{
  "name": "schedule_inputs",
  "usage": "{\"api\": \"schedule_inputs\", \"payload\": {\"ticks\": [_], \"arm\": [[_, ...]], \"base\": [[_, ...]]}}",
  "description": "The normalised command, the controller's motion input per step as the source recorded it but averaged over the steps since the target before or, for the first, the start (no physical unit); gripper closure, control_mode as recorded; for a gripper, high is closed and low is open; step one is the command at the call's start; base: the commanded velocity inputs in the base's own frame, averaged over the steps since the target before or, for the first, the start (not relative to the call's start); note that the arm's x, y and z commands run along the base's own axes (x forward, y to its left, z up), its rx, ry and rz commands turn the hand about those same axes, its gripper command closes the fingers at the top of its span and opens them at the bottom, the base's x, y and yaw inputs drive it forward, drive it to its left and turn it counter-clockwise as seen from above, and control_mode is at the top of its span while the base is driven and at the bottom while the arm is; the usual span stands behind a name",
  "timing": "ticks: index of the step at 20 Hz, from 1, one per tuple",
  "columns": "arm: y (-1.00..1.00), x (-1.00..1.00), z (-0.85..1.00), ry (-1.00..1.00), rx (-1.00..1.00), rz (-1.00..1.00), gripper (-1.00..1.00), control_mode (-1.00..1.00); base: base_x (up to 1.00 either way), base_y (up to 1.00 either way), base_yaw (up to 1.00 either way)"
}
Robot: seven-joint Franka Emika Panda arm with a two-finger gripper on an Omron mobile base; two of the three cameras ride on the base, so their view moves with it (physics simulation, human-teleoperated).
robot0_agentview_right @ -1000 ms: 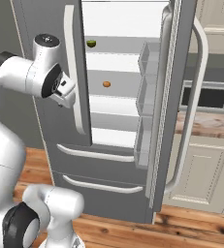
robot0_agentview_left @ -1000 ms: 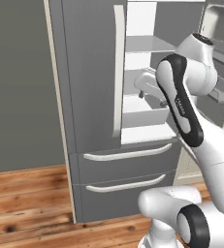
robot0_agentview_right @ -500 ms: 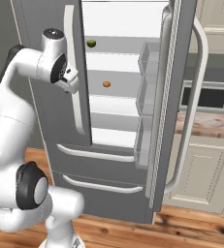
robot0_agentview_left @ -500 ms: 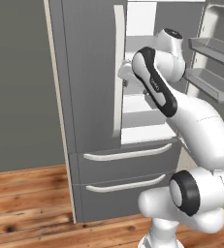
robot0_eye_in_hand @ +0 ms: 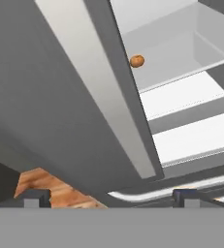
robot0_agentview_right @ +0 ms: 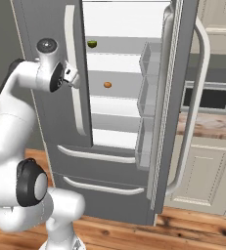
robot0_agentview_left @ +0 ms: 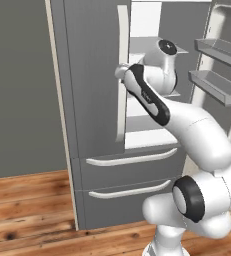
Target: Retrieve the kiwi and tangerine from the fridge and place them into the bowl on the dining table.
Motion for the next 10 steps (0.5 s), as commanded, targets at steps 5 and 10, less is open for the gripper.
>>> {"api": "schedule_inputs", "payload": {"ticks": [5, 10], "arm": [[0.0, 0.56, 0.0, -0.11, 0.0, 0.0, -1.0, -1.0], [0.0, 0.78, 0.0, -0.04, 0.0, 0.0, -1.0, -1.0]], "base": [[0.0, 0.0, 0.0], [0.0, 0.0, 0.0]]}}
